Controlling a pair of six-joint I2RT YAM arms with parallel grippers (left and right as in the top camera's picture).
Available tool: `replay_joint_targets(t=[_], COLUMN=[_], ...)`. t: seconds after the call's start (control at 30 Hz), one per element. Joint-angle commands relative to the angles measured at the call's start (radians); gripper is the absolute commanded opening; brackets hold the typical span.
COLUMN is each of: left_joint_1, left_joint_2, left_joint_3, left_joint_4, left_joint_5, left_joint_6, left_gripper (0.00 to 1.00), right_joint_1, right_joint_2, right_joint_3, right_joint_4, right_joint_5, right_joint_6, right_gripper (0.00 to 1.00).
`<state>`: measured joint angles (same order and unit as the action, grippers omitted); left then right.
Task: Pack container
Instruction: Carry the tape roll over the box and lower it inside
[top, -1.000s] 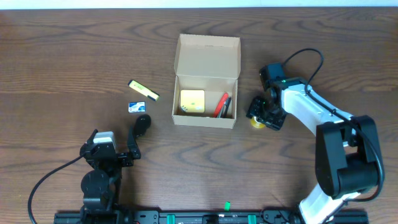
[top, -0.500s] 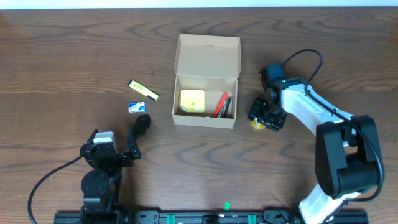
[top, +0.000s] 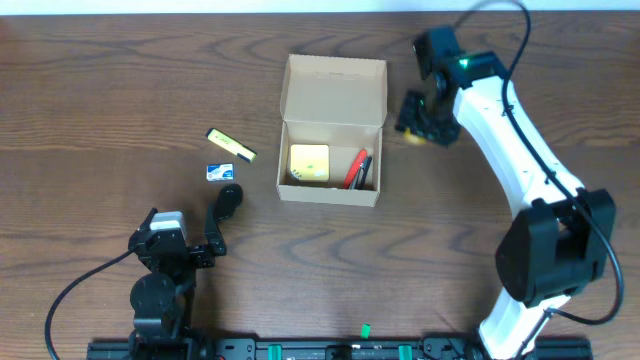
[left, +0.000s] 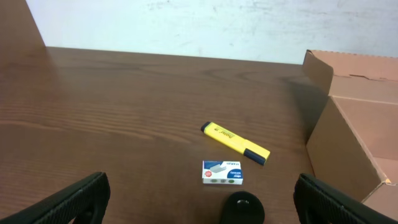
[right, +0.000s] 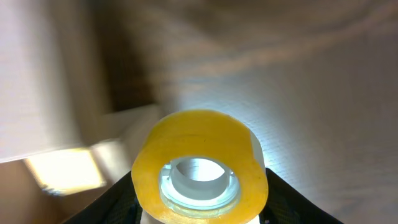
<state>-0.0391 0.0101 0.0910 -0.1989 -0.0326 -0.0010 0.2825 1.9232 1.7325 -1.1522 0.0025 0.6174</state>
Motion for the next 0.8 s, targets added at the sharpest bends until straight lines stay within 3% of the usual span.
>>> replay_joint_targets(t=[0.0, 0.4, 0.77], left_joint_1=[0.006, 0.006, 0.006], left_joint_2=[-0.006, -0.006, -0.006], left_joint_3=[-0.029, -0.029, -0.029], left_joint_4=[-0.008, -0.008, -0.008], left_joint_5=[0.000, 0.000, 0.000], left_joint_6=[-0.006, -0.006, -0.006], left_gripper=[0.96, 0.95, 0.95], right_joint_1=[0.070, 0.242, 0.294], right_joint_2=[-0.012, 0.021, 0.203], right_joint_3=[0.119, 0.190, 0.190], right_joint_4=[-0.013, -0.013, -0.100], right_joint_5=[0.056, 0.029, -0.168], right_joint_6=[-0.032, 0.213, 0.125], right_gripper=[0.40, 0.31, 0.33])
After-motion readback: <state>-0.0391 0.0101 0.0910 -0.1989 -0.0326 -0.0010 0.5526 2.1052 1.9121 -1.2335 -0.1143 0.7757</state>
